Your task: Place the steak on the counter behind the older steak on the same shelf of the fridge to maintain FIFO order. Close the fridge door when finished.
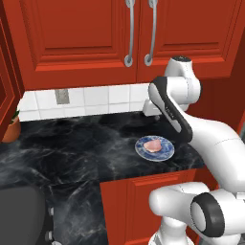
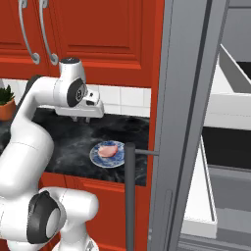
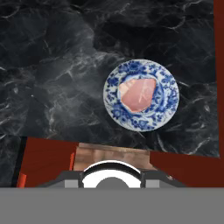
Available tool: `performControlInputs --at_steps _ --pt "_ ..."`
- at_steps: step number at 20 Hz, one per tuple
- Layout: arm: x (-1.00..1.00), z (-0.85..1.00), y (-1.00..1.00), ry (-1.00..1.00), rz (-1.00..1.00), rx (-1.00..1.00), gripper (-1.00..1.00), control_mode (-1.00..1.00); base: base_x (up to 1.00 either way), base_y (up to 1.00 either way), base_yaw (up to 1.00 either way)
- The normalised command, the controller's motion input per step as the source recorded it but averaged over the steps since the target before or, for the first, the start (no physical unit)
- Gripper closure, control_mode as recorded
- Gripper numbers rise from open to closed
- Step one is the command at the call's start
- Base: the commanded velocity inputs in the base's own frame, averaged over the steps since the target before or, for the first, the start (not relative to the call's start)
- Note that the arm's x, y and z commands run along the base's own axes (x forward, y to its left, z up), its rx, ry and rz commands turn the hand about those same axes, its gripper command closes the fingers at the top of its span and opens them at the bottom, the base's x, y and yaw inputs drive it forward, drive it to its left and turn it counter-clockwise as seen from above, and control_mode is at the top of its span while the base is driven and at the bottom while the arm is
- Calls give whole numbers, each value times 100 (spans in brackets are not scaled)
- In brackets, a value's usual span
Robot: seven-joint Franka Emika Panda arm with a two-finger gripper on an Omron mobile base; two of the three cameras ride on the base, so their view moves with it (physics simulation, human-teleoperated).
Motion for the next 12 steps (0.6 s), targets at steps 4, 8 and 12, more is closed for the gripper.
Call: performControlInputs --at_steps 4,8,12 --pt "-29 -13 10 -2 0 -1 -100 -100 0 0 0" --pt "-28 -60 -7 9 -6 10 -100 -100 0 0 0" --pt "-2 -41 -11 11 -7 5 -100 -100 0 0 0"
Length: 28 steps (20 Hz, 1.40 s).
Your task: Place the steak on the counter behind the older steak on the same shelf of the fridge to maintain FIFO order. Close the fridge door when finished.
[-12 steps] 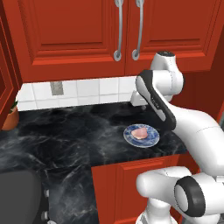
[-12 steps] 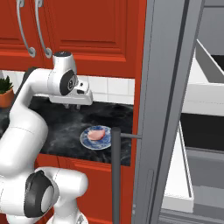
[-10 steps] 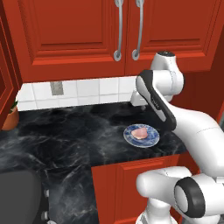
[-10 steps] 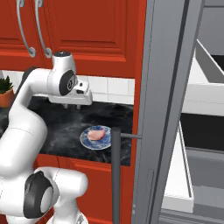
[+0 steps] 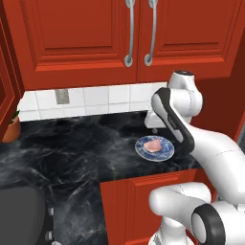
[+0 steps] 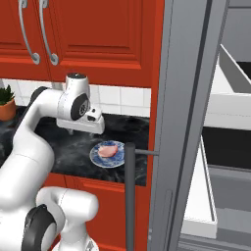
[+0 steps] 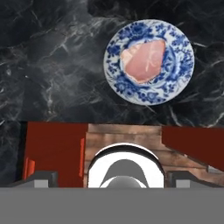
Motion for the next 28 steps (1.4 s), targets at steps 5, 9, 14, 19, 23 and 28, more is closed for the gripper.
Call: performControlInputs --at_steps 5,9,14,19,23,28 --pt "3 -45 -5 1 -4 1 -100 -100 0 0 0" --pt "19 -69 -35 0 -15 17 -100 -100 0 0 0" --pt "34 -50 -38 5 -14 21 -100 -100 0 0 0" --pt "33 -23 -3 4 -2 1 -100 -100 0 0 0" --pt "56 -31 0 2 -6 0 -100 -100 0 0 0" --pt "49 -40 0 1 -12 1 -100 -100 0 0 0"
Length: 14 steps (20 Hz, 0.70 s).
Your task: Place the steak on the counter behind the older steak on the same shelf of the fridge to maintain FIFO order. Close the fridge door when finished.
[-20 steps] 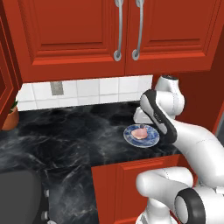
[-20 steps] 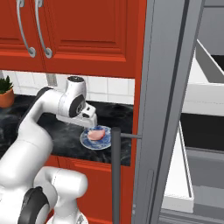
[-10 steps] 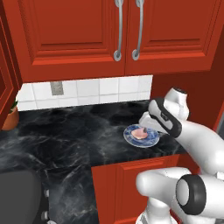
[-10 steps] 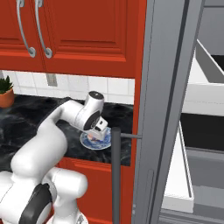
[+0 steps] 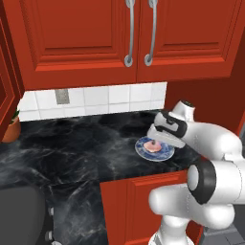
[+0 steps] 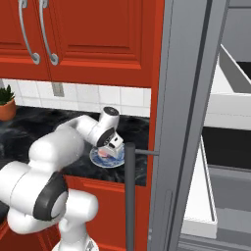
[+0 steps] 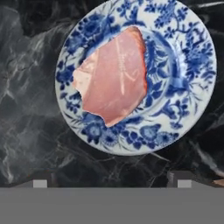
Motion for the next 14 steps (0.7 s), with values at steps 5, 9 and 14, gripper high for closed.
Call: performControlInputs --at_steps 5,9,14 --pt "47 -41 0 1 -16 6 -100 -100 0 0 0" --pt "42 -40 0 1 -16 6 -100 -100 0 0 0" --pt "38 -27 0 0 -14 3 -100 -100 0 0 0"
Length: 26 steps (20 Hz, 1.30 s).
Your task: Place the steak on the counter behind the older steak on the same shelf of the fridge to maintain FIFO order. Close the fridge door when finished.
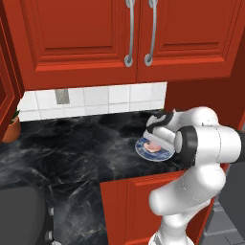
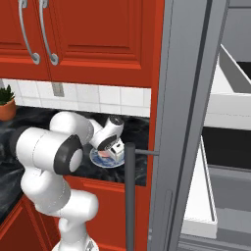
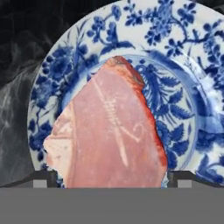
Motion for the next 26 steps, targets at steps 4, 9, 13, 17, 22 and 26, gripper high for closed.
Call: performControlInputs --at_steps 4,9,13,17,22,26 --pt "13 -27 0 0 -8 3 -100 -100 0 0 0" --pt "1 -38 3 0 -3 0 -100 -100 0 0 0" --pt "0 -36 7 0 -1 1 -100 -100 0 0 0" --pt "21 -26 45 0 -7 0 100 -100 0 0 0" --pt "18 -15 26 -1 -6 0 100 -100 0 0 0" --pt "1 0 9 0 -1 0 100 -100 0 0 0"
